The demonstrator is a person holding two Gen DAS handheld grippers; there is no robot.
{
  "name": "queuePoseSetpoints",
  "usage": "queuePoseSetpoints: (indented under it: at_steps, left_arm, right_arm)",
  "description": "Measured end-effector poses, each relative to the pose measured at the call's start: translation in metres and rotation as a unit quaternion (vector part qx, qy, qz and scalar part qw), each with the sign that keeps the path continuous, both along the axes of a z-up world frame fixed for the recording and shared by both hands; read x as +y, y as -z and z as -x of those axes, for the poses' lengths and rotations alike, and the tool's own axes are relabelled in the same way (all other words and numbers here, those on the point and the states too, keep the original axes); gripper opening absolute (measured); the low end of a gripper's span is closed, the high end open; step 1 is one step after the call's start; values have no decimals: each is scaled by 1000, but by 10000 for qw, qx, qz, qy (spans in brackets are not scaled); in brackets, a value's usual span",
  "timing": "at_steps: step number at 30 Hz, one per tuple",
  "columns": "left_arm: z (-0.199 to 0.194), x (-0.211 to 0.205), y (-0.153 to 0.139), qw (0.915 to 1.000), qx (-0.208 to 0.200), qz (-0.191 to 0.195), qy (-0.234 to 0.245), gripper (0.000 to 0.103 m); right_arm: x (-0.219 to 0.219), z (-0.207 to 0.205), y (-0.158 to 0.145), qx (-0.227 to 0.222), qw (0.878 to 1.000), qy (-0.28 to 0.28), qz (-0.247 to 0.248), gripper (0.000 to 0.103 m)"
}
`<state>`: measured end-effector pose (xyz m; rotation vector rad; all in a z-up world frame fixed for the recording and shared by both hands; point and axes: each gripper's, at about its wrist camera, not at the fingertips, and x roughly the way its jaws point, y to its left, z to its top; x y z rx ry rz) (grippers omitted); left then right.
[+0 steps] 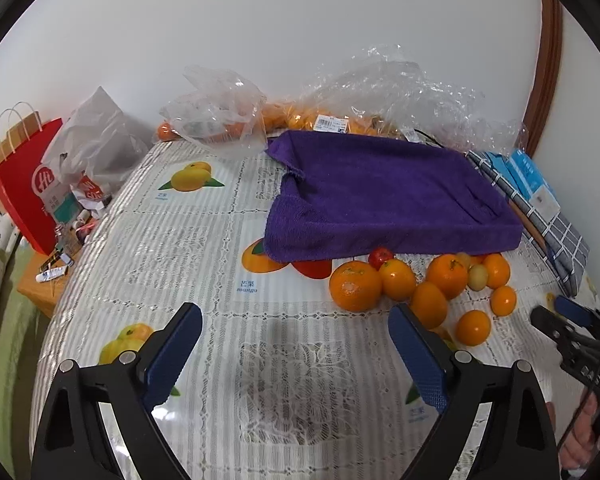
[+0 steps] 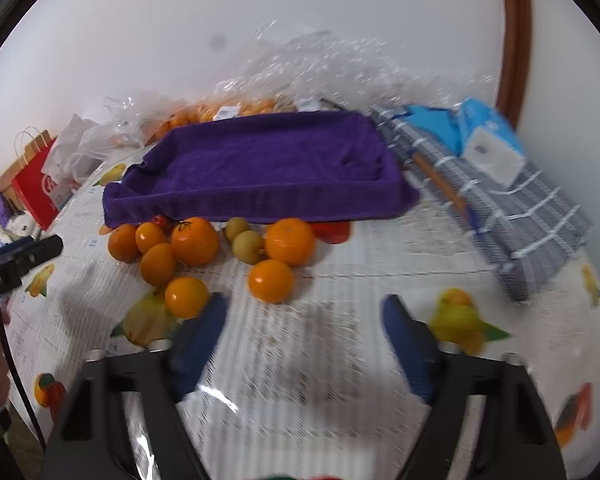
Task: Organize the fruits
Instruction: 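Grasp a large orange with the left tool while the right tool grasps another orange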
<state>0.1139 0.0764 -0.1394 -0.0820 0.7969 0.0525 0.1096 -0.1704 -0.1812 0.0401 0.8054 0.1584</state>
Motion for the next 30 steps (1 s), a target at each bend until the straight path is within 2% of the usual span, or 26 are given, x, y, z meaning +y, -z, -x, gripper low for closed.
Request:
queuePoseSetpoints:
  at_steps: [3,7,9,11,12,13,15,16,23,25,30]
  left_arm:
    - [-5,0,8,9998,58,185,86,93]
    - [-18,-4,16,9988,181,378,238,93]
    - [-25,-6,19,9982,212,461,306,93]
    - [-31,-9,22,9983,201,452,318,93]
    - [-34,-11,24,9984,191,436,314,93]
    - [-36,-12,27,9984,164,437,315,91]
    - [-40,-15,31,9982,158,447,378,77]
    - [-43,-17,35,9978,199,453,433,75]
    - [-54,-28,43,9958,196,535,718,55]
    - [-54,-28,44,9950,157,571,805,42]
    - [-48,-21,43,9954,156,527,784,40]
  right_arm:
    - [9,-14,11,93,9999,-95,-37,66]
    - [15,-28,21,223,9996,-168,-30,56]
    - [18,-34,25,279,9993,-235,-49,55]
    - [19,-38,29,302,9992,-268,-16,55]
    - [20,-40,31,319,9991,-291,1,51]
    - [22,-41,33,350,9988,-339,9,43]
    - [22,-39,33,292,9990,-344,75,39]
    - [22,-38,33,297,9988,-378,50,34]
    - [9,-28,32,275,9991,-287,177,34]
    - [7,-28,33,276,9991,-295,148,34]
    - [7,-30,34,281,9992,-277,92,34]
